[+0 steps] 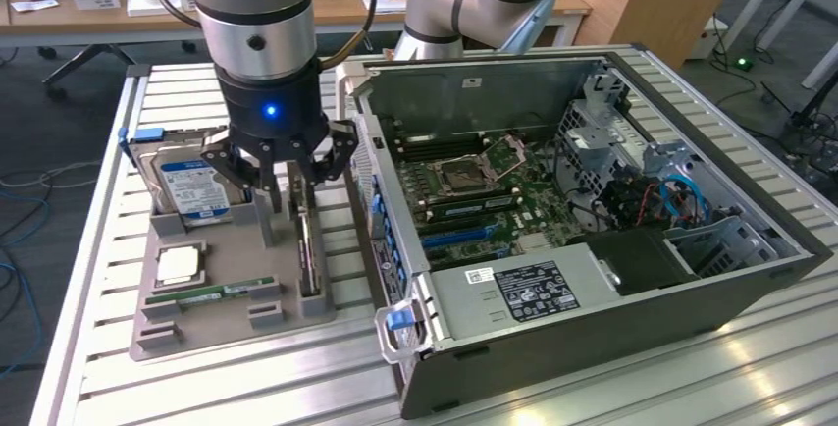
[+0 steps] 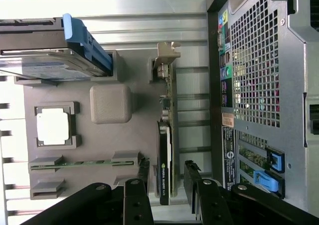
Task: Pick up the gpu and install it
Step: 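Pick up the gpu and move the gpu toward the slot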
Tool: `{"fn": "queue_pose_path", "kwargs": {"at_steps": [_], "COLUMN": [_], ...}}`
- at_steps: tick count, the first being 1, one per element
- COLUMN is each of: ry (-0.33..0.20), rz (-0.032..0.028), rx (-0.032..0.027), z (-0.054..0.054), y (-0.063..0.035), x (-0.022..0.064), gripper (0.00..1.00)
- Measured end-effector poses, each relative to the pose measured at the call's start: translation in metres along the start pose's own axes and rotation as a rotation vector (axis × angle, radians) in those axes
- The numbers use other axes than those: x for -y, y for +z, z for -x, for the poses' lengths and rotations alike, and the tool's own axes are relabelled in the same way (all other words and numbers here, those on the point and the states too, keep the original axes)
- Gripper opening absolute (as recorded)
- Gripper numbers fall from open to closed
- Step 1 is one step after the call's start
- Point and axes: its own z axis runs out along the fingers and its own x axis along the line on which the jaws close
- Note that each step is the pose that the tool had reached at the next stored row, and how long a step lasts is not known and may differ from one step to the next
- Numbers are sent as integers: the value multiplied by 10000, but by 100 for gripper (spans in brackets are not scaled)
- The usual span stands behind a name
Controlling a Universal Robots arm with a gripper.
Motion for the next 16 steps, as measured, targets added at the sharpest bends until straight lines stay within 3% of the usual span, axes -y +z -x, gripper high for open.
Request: {"fn": "queue_pose_path", "kwargs": {"at_steps": [16], "ry": [-1], "rz": [1], "rx": [1], "z": [-4], "y": [163], "x": [8], "gripper": [42]}}
